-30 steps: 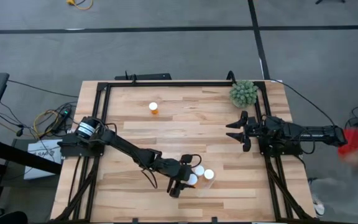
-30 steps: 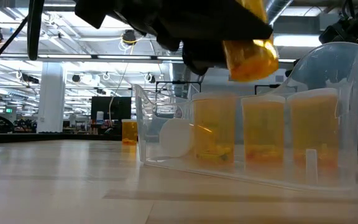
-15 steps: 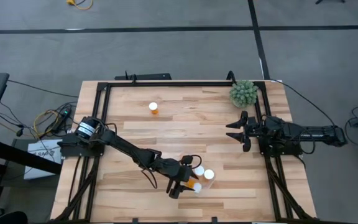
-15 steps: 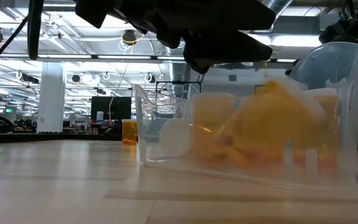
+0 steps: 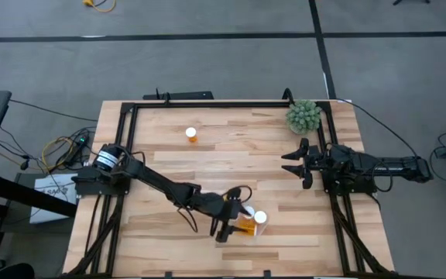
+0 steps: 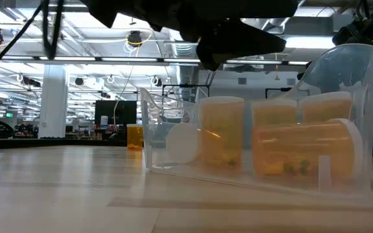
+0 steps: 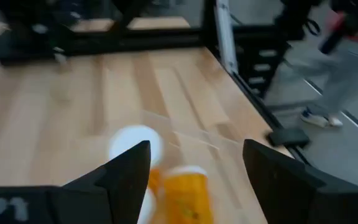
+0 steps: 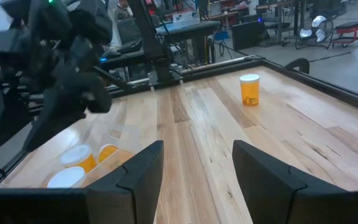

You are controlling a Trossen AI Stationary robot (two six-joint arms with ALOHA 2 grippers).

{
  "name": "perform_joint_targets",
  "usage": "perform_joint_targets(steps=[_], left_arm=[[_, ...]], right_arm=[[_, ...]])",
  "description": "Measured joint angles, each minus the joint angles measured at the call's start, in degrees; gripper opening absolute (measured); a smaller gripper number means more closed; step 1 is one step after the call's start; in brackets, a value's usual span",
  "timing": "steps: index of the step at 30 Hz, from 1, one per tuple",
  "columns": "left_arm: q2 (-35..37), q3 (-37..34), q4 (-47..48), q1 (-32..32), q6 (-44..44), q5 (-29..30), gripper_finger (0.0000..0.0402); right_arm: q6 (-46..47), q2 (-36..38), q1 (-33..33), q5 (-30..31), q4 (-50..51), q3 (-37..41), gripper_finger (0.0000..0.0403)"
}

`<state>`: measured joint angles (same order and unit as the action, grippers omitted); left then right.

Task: Pick and place pill bottles into a basket
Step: Put the orange pill bottle into the transparent container

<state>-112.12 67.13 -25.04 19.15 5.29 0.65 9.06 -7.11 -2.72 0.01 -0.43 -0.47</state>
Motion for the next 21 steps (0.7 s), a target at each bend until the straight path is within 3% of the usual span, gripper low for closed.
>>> perform_joint_targets(steps=[9, 21], left_arm=[[4.16, -0.04, 7.94, -4.08, -0.96, 0.06, 0.0248], [11.23, -0.04, 19.69, -4.69, -2.69, 2.74, 0.0248]], right_arm=[[0.01, 0.0, 0.01, 0.0, 0.0, 0.01, 0.0187], [0.0, 0.0, 0.0, 0.0, 0.0, 0.0, 0.0185]])
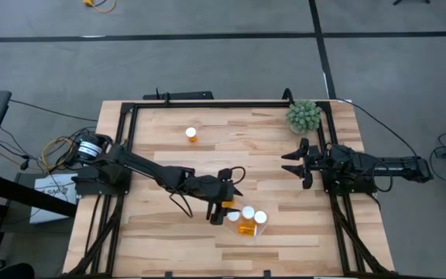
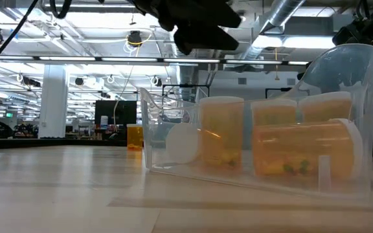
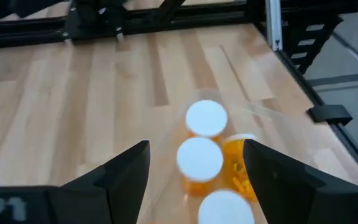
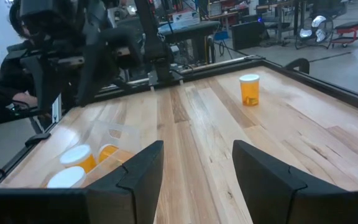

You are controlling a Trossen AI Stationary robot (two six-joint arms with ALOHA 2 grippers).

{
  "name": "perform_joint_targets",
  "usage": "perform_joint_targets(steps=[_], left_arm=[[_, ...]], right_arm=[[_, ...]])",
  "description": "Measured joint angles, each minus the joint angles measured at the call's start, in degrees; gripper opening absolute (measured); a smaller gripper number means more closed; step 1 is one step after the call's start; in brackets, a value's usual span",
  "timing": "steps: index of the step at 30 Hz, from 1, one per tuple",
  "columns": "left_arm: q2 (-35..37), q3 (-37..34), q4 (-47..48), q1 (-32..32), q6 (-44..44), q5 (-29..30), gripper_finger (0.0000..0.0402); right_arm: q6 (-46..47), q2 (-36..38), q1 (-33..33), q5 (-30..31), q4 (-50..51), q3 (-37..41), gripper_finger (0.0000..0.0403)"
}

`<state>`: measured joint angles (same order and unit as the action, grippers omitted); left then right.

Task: Pick and place pill bottles into a basket
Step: Put the orange pill bottle into the transparent container

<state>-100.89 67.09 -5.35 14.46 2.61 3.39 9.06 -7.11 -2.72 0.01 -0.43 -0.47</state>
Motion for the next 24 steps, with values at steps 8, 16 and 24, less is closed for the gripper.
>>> perform_joint_targets(steps=[8, 16, 24], left_arm=[[5.63, -1.94, 5.81, 0.0, -0.31, 4.72, 0.0248], [16.98, -12.22, 6.08, 0.2, 3.69, 14.71, 0.0248], [24.92, -21.53, 6.19, 0.33, 8.68, 23.04, 0.0248]], right_arm=[[0.01, 0.01, 0.01, 0.0, 0.0, 0.0, 0.0183], [0.02, 0.02, 0.02, 0.0, 0.0, 0.02, 0.0187], [0.0, 0.01, 0.02, 0.0, 0.01, 0.02, 0.0184]])
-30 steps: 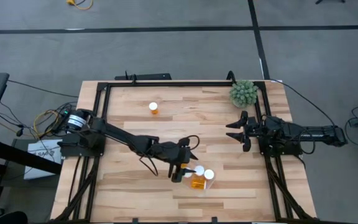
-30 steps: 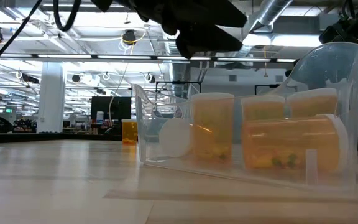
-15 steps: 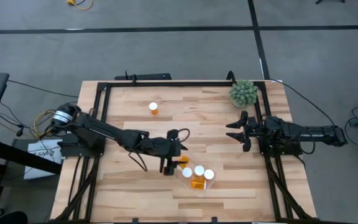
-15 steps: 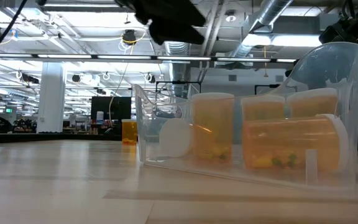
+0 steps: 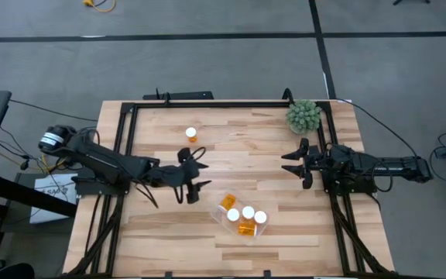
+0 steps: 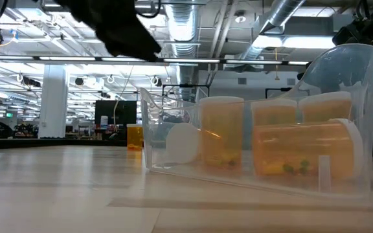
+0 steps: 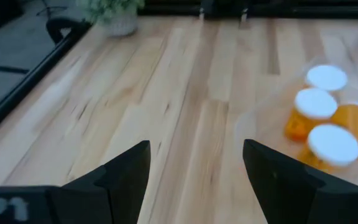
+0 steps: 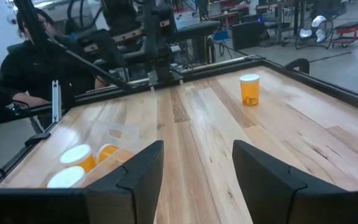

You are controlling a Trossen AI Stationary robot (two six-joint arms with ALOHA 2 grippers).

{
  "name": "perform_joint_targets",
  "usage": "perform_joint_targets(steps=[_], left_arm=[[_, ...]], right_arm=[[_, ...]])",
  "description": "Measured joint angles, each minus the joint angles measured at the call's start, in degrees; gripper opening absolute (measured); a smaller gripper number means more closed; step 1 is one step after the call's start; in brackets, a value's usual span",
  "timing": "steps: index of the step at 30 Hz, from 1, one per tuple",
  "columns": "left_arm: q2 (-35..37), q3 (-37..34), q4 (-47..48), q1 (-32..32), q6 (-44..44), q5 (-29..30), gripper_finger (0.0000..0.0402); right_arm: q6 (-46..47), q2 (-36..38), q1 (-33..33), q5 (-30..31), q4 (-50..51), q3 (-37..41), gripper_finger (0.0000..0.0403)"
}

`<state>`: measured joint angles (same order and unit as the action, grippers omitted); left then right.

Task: Pick and place pill bottles into a basket
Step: Put the orange pill bottle into the transparent container

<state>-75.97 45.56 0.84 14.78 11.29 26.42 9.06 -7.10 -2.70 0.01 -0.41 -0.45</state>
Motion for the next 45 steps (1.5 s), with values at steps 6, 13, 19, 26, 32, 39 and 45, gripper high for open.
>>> perform_joint_targets(steps=[6, 13, 19, 26, 32, 39, 45], left_arm=[[2.63, -5.07, -0.44, 0.0, 2.94, 2.41, 0.0248], [8.18, -12.08, -1.39, 0.0, 7.42, 7.27, 0.0248], [11.47, -16.9, -1.72, -0.21, 10.85, 14.11, 0.0248], [9.77, -19.04, -1.61, -0.26, 18.49, 25.71, 0.0248], [4.48, -19.72, -1.53, -1.36, 22.31, 28.35, 0.0248], [-3.07, -19.69, -3.52, -3.73, 25.31, 30.5, 0.0248], [-11.97, -19.67, -11.41, -5.62, 26.55, 31.38, 0.0248]], right_arm=[[0.01, 0.0, -0.01, 0.02, -0.07, -0.02, 0.0185], [0.02, 0.01, -0.02, 0.0, -0.06, -0.02, 0.0184], [0.01, 0.01, 0.0, 0.01, -0.01, -0.02, 0.0185], [0.0, -0.01, 0.0, 0.0, -0.03, 0.0, 0.0183], [0.02, 0.01, -0.02, 0.0, -0.03, 0.0, 0.0184], [0.02, 0.01, -0.02, 0.02, -0.03, -0.01, 0.0183], [0.01, -0.01, -0.01, 0.01, -0.03, -0.01, 0.0184]])
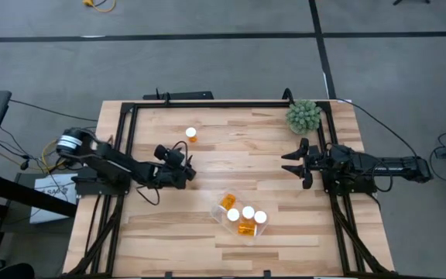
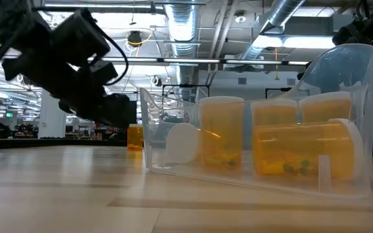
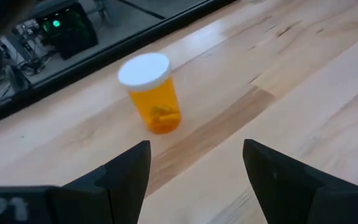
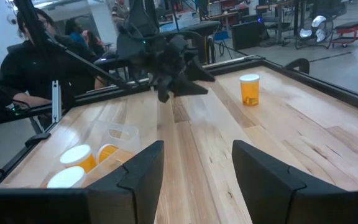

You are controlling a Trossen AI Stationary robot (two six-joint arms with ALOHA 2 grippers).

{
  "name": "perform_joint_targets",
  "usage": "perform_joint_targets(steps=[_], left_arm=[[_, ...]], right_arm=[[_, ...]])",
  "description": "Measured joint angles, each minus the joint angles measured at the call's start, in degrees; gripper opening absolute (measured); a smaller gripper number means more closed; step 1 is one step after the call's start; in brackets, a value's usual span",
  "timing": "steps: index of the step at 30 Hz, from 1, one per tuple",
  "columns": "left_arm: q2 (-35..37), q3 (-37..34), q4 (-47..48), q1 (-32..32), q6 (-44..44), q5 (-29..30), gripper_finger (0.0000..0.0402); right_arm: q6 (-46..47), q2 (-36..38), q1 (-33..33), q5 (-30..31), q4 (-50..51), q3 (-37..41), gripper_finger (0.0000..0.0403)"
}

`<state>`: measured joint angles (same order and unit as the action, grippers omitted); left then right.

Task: Pick and place pill bottles into a basket
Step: Put the orange pill bottle into the transparent container

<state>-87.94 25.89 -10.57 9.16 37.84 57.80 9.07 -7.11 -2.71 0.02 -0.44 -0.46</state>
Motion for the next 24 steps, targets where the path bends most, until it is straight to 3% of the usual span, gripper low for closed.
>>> perform_joint_targets(steps=[6, 15, 24], left_arm=[[-7.03, -0.45, -12.2, -1.4, -1.37, 1.18, 0.0248], [-10.74, -9.11, -34.98, -5.9, -1.22, 2.52, 0.0248], [-14.06, -9.6, -47.41, -12.34, -11.36, -7.5, 0.0248]], right_arm=[[-0.01, 0.02, 0.0, 0.0, 0.0, -0.01, 0.0182], [-0.01, 0.0, -0.01, -0.01, 0.0, 0.01, 0.0182], [-0.01, 0.02, -0.01, -0.01, 0.02, -0.01, 0.0182]])
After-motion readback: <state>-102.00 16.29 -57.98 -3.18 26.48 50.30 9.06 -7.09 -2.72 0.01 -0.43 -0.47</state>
